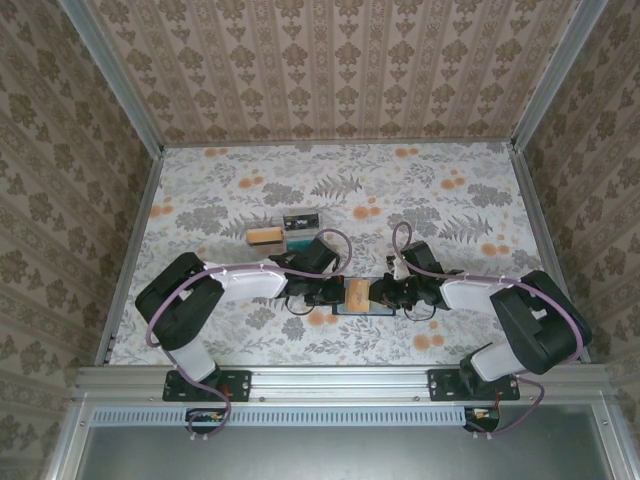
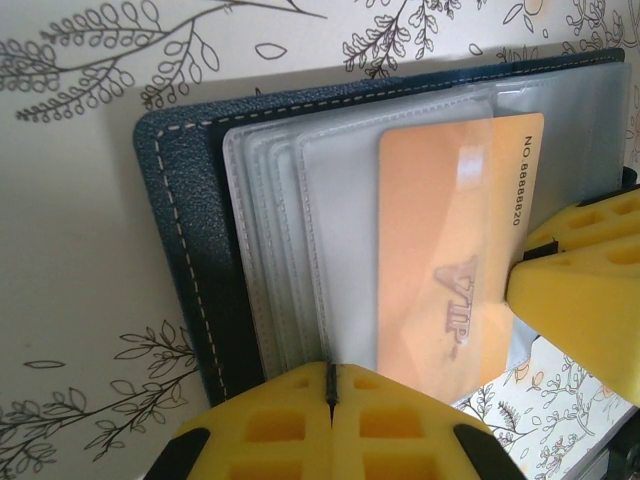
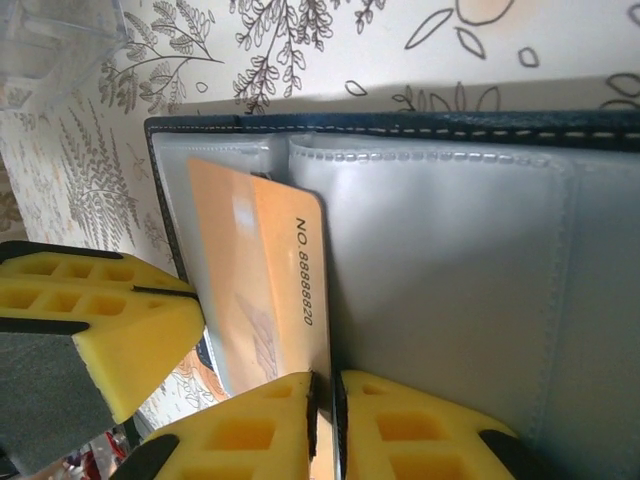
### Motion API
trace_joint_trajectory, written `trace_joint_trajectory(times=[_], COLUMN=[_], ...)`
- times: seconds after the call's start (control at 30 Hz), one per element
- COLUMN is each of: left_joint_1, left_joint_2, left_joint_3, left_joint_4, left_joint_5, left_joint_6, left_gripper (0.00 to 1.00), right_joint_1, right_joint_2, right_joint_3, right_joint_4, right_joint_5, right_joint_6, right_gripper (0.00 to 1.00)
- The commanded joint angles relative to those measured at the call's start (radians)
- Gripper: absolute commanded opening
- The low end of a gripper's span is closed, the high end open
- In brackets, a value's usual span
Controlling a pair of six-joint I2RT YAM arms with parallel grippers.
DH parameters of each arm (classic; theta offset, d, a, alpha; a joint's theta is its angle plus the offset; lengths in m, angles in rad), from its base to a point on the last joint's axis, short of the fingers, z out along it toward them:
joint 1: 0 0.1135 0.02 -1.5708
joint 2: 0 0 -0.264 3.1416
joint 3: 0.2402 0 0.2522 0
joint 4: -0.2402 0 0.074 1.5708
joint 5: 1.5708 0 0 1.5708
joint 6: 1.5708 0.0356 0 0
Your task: Take the credit cards out of the card holder
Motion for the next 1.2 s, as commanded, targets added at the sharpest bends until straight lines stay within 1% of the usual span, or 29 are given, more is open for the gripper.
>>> trace_joint_trajectory(times=[0.0,0.17,0.23,0.33,0.37,0.5,0.67,0.7,1.0,1.17], left_joint_1=[-0.006,-0.007,-0.007,-0.007,-0.007,-0.002,0.005,0.005,0.013,0.015], left_joint_2=[0.034,0.036,0.036,0.035,0.035,0.033,0.029,0.029,0.021,0.001], left_joint_3=[0.001,0.002,0.003,0.004,0.005,0.001,-0.003,-0.004,-0.003,0.001], left_joint_4=[-0.040,-0.038,-0.040,-0.042,-0.043,-0.047,-0.049,-0.049,-0.054,-0.049], left_joint_5=[0.003,0.004,0.004,0.004,0.004,0.003,0.006,0.007,0.010,0.012], left_joint_6=[-0.010,-0.010,-0.009,-0.009,-0.007,-0.004,-0.001,0.000,0.011,0.008], left_gripper=[0.00,0.00,0.00,0.00,0.00,0.00,0.00,0.00,0.00,0.00], right_joint_1=[0.001,0.003,0.003,0.001,0.000,-0.007,-0.042,-0.049,-0.106,-0.114], right_joint_2=[0.022,0.033,0.040,0.039,0.031,-0.017,-0.065,-0.104,-0.264,-0.384], right_joint_3=[0.001,0.005,0.005,0.005,0.004,-0.005,-0.034,-0.039,-0.061,-0.055], right_joint_4=[0.026,0.025,0.024,0.012,-0.001,-0.064,-0.122,-0.130,-0.287,-0.357], right_joint_5=[-0.015,-0.012,-0.012,-0.003,0.006,0.037,0.046,0.048,0.065,0.072], right_joint_6=[0.016,0.016,0.015,0.009,0.004,-0.027,-0.049,-0.052,-0.096,-0.114], right_gripper=[0.20,0.20,0.15,0.03,0.01,0.00,0.00,0.00,0.00,0.00])
